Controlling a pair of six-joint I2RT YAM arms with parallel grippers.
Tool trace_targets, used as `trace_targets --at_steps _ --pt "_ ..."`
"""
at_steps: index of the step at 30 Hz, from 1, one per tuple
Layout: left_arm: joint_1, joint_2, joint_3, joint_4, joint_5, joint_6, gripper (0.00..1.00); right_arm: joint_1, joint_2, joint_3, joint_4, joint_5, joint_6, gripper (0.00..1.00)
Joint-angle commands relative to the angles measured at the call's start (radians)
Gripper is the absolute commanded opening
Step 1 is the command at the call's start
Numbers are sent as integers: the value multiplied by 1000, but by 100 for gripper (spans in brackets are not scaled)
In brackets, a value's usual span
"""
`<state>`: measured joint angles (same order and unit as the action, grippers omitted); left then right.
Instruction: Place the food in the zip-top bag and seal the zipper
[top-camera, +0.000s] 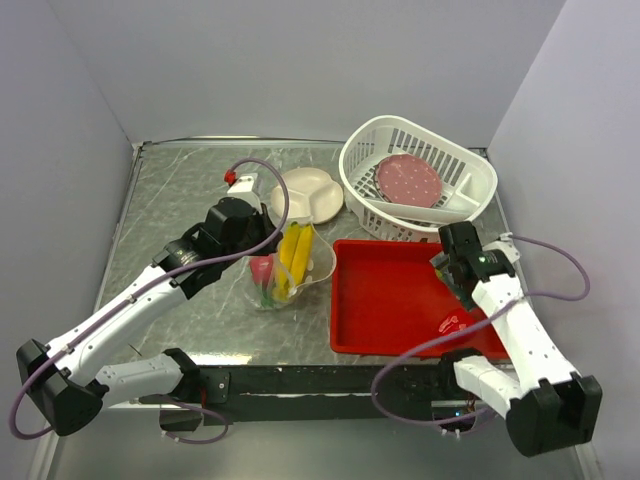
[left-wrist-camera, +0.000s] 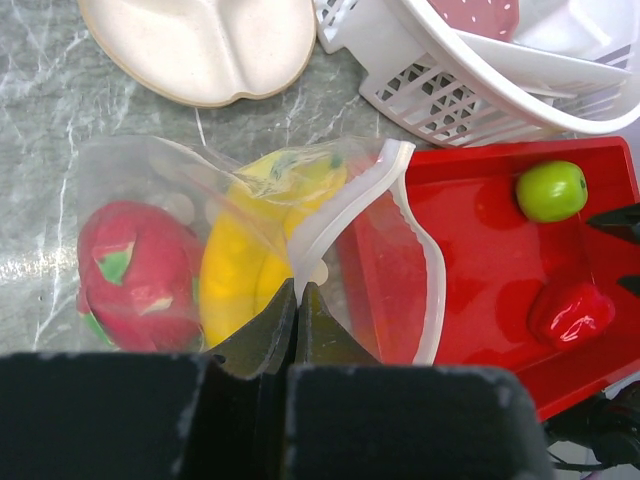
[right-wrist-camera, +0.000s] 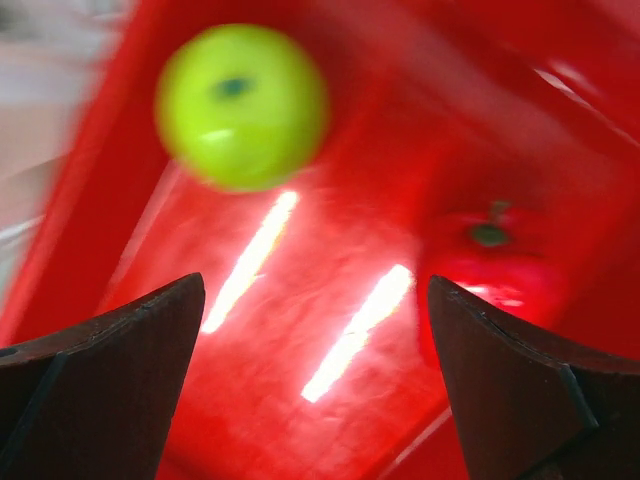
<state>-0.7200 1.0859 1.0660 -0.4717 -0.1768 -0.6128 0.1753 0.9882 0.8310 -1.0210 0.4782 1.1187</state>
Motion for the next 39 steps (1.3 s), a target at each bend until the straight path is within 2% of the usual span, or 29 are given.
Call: trace_targets --at_steps 1,5,12,16,19,24,30,35,39 --pt "4 -7 8 91 25 8 2 -78 75 43 -142 25 26 100" --pt "5 -17 -6 96 20 7 2 -114 95 -9 -153 -42 -13 100" --pt "22 -21 -23 111 33 2 2 -123 159 -87 -56 -128 -52 100" --pt "25 -26 -24 111 36 2 2 -123 210 -89 -14 -130 -79 82" --pt "28 -32 -32 116 37 2 3 -123 234 -84 -13 -133 -105 80" --pt "30 -32 -31 110 33 2 2 -123 253 2 -94 -76 -145 82" --pt "36 -37 -32 108 28 5 3 -122 238 37 -91 -115 -204 84" --pt "39 -37 -34 110 33 7 4 -90 164 20 -45 -217 -231 93" --pt "40 -31 -31 108 37 5 4 12 138 42 -54 -242 -176 100"
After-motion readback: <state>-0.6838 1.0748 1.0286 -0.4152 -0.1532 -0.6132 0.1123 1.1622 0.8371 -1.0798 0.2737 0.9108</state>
